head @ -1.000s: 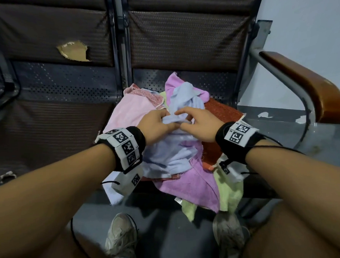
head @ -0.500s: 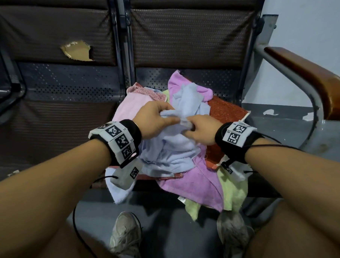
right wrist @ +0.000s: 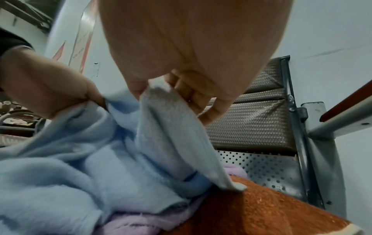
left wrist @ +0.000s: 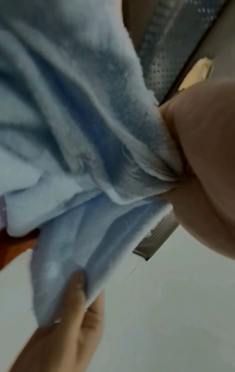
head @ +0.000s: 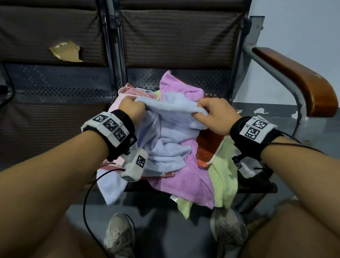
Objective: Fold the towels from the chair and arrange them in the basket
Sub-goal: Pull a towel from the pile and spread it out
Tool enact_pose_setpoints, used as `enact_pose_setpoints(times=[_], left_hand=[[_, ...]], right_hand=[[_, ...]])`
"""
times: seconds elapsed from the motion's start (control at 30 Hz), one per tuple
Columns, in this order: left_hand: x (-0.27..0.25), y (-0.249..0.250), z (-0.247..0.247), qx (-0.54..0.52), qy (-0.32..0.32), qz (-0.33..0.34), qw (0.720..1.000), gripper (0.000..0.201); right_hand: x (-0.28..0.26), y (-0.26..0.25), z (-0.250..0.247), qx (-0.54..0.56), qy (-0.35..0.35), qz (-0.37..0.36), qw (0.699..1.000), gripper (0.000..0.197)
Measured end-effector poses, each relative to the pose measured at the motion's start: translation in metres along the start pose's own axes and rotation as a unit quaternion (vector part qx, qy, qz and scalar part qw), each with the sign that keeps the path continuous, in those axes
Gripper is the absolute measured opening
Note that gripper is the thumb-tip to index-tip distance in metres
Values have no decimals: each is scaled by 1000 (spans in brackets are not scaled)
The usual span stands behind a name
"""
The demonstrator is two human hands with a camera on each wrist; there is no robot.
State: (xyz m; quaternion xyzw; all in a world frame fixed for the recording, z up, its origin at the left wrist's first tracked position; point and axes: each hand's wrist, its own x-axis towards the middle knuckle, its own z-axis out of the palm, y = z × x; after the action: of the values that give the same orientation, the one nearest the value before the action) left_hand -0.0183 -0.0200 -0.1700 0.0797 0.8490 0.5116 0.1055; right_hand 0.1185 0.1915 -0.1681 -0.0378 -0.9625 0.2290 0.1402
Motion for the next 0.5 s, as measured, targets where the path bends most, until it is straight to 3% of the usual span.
enact_pose_setpoints(times=[0.07, 0.17, 0.3, 0.4, 0.5], left_hand=[[-4, 2, 7, -69, -28, -5, 997, 20], [-13, 10, 19, -64, -90, -40, 993, 17], [-13, 23, 23, -144, -31, -62, 987, 34], [-16, 32, 21, -120, -41, -63, 990, 30], [-19, 35, 22, -99, -46, -57, 992, 39]], right_hand=[[-5, -6, 0, 28, 8, -3, 1000, 28], [-12, -18, 2, 46, -5, -27, 999, 26], [-21, -34, 2, 180, -77, -18, 980, 21], [-27, -40, 6, 90, -156, -66, 981, 15], [-29, -38, 13, 22, -239, -17, 971, 29]])
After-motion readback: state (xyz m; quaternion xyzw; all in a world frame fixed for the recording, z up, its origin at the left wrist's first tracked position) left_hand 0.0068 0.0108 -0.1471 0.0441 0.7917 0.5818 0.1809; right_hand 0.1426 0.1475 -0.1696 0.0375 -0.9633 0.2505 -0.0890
